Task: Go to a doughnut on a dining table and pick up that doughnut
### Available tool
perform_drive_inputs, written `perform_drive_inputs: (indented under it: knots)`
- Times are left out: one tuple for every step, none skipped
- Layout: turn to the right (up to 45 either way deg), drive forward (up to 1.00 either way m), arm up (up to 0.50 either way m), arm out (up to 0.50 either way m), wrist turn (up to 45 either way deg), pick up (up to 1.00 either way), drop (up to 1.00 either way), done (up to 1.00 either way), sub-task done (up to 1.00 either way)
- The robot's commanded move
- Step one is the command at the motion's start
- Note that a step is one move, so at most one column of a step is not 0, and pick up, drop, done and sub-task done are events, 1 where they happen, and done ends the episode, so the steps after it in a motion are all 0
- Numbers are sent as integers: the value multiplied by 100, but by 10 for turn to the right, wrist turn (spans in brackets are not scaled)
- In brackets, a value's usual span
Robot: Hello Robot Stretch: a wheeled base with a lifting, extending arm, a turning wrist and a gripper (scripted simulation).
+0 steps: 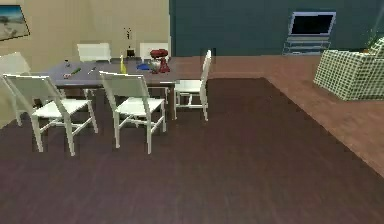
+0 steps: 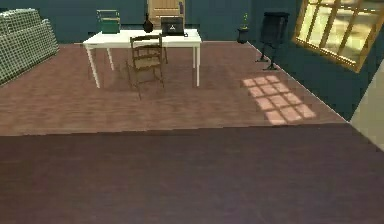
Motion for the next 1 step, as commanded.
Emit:
perform_drive_inputs:
  knots:
    - [0, 100, 0, 0, 0, 0, 0, 0, 0]
